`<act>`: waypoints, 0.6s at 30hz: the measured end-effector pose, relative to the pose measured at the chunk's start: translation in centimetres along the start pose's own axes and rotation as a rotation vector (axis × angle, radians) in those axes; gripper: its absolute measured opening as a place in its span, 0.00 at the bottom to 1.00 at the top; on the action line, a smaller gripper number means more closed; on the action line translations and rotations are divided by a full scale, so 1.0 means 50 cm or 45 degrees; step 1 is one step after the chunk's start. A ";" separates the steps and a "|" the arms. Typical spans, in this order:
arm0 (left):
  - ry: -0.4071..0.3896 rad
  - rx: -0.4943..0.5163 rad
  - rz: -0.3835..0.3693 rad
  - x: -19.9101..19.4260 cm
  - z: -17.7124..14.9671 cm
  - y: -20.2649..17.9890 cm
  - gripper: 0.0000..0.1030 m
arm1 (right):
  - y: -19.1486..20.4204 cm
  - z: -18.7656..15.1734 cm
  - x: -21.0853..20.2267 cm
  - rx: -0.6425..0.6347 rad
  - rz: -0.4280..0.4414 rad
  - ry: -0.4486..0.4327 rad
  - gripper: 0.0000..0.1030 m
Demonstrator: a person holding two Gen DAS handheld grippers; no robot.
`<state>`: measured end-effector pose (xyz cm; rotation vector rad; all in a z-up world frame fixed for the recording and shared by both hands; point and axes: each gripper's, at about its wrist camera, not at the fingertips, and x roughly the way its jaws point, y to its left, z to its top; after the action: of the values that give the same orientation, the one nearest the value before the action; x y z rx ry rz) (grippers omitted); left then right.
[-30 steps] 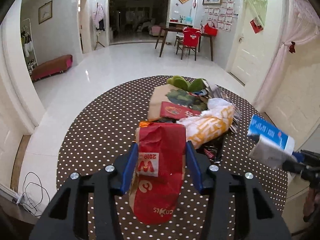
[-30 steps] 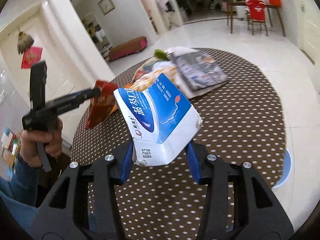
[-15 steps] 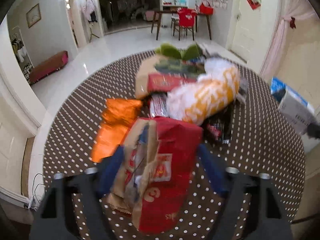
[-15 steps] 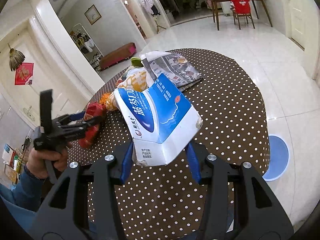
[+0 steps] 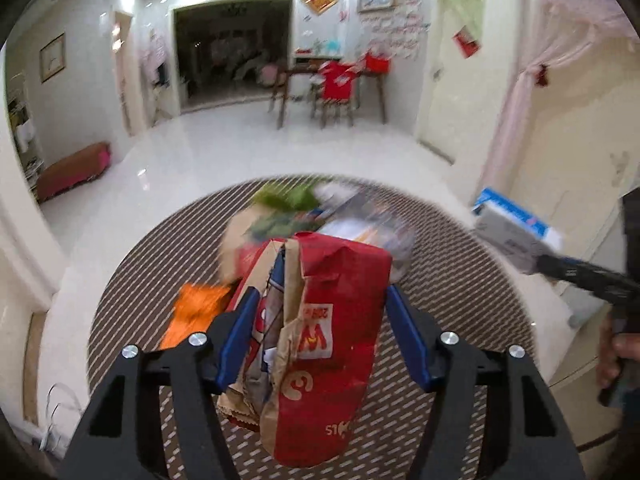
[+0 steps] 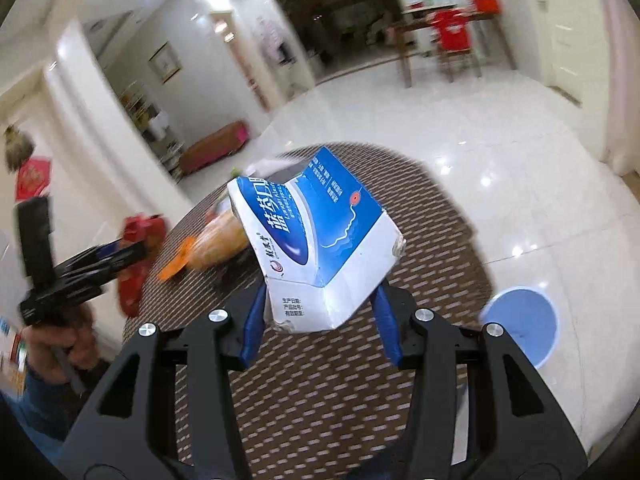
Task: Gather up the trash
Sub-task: 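Carry both items to the blue bin and open both tools over it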
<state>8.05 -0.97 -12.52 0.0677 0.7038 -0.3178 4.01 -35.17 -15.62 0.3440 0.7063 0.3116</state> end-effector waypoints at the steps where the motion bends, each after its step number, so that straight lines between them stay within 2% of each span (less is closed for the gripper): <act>1: -0.022 0.019 -0.039 0.001 0.018 -0.024 0.61 | -0.022 0.006 -0.005 0.027 -0.026 -0.012 0.46; 6: -0.057 0.097 -0.211 0.051 0.083 -0.136 0.61 | -0.168 0.019 -0.015 0.164 -0.242 -0.028 0.46; 12: -0.002 0.141 -0.397 0.168 0.135 -0.277 0.61 | -0.384 -0.034 0.046 0.382 -0.471 0.119 0.47; 15: 0.047 0.151 -0.450 0.232 0.147 -0.331 0.61 | -0.466 -0.060 0.089 0.472 -0.523 0.191 0.47; 18: 0.104 0.170 -0.485 0.302 0.157 -0.383 0.61 | -0.541 -0.085 0.149 0.574 -0.518 0.256 0.55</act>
<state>17.84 -24.45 -15.40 0.0734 0.7751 -0.7308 10.87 -55.74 -33.94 0.5891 1.0254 -0.2087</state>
